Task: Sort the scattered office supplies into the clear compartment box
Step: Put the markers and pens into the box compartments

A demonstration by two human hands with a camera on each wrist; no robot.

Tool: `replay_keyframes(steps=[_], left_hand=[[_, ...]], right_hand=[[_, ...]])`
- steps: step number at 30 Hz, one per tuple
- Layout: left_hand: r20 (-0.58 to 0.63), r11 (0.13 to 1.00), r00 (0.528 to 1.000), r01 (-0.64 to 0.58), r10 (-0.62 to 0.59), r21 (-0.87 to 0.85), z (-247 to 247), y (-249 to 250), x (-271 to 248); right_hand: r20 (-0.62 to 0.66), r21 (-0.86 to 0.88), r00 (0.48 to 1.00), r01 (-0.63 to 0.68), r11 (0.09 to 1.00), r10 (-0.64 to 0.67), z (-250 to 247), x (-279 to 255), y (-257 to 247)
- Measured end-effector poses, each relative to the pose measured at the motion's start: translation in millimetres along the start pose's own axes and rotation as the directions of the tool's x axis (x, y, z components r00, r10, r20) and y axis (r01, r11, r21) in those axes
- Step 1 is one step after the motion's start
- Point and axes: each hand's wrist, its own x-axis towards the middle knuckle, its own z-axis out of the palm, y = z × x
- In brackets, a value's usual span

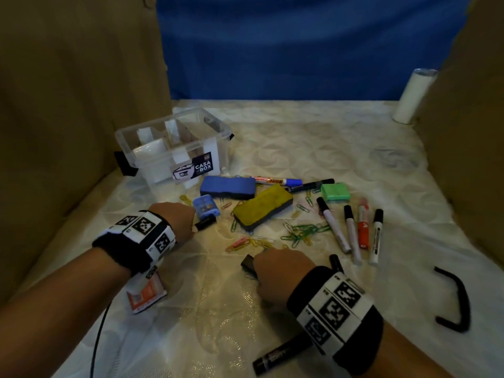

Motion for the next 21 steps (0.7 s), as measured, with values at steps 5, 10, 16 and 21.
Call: replay_keyframes(steps=[5, 10, 16, 21], left_hand=[[-0.079, 0.992, 0.997, -0.014, 0.004, -0.126, 2.9, -1.1, -10.6], [-0.221, 0.919, 0.975, -0.118, 0.035, -0.376, -8.8, -0.9, -35.9], [-0.449, 0.732, 0.893, -0.321, 0.024, -0.601, -49.4, -15.4, -41.4], [-0.462, 0.571, 0.875, -0.308, -0.144, -0.761, -97.6, -31.2, 9.7]], right_hand=[[-0.031, 0.091, 0.996, -0.084, 0.992, 0.087, 7.4, -2.0, 5.2], [-0.036, -0.008, 0.998, -0.057, 0.998, 0.057, 8.0, -2.5, 3.7], [-0.006, 0.128, 1.000, 0.017, 0.992, -0.017, 0.6, 0.8, 13.5], [-0.139, 0.420, 0.989, 0.095, 0.903, -0.040, -15.0, 6.6, 24.3]])
